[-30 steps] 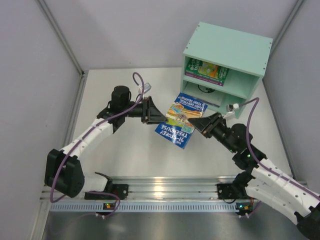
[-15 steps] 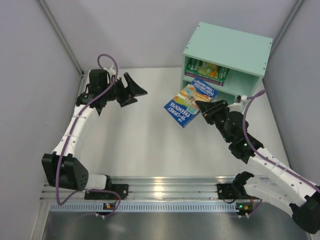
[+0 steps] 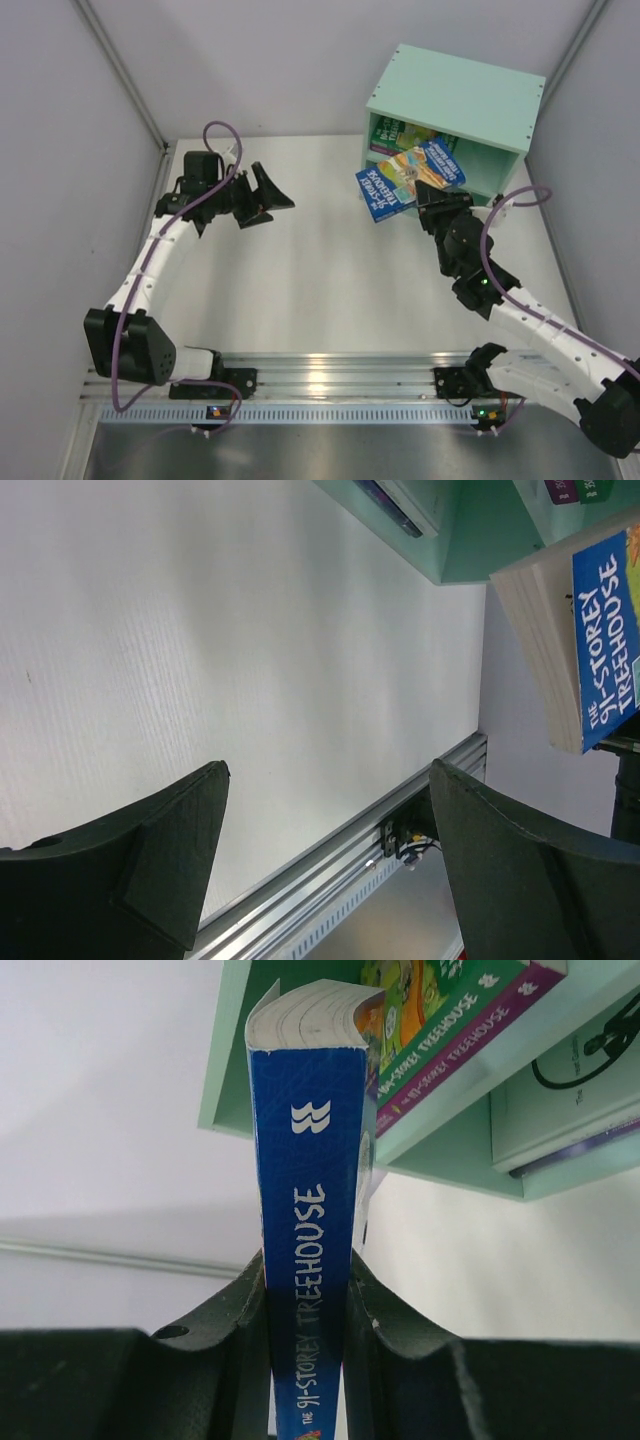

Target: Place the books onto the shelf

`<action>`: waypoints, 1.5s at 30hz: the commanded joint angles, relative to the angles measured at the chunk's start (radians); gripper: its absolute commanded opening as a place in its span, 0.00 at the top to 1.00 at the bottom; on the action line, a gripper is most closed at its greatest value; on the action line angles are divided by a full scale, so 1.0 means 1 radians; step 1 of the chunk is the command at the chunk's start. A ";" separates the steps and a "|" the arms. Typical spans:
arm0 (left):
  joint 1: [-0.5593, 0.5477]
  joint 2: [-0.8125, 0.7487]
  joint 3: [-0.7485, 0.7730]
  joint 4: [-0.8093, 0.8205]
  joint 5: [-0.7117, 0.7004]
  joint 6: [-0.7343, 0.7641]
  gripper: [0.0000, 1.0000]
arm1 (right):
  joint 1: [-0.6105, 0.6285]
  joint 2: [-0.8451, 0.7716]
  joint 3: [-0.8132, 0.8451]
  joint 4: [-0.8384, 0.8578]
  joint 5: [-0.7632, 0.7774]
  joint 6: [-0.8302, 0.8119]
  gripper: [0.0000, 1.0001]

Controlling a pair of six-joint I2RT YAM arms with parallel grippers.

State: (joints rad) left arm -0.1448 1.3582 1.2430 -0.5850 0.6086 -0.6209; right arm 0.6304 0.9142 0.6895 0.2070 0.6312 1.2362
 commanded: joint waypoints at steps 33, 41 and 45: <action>-0.002 -0.130 -0.085 0.065 0.091 0.004 0.14 | -0.061 0.255 0.122 0.543 0.326 0.123 1.00; -0.006 -0.137 -0.080 0.076 0.111 -0.008 0.15 | -0.067 0.342 0.166 0.552 0.360 0.141 1.00; -0.012 -0.146 -0.082 0.079 0.112 -0.016 0.15 | -0.069 0.399 0.185 0.588 0.403 0.140 1.00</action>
State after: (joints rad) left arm -0.1490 1.2514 1.1568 -0.5682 0.6960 -0.6292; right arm 0.5793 1.2945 0.7952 0.6373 0.9756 1.3476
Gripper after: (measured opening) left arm 0.852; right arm 0.259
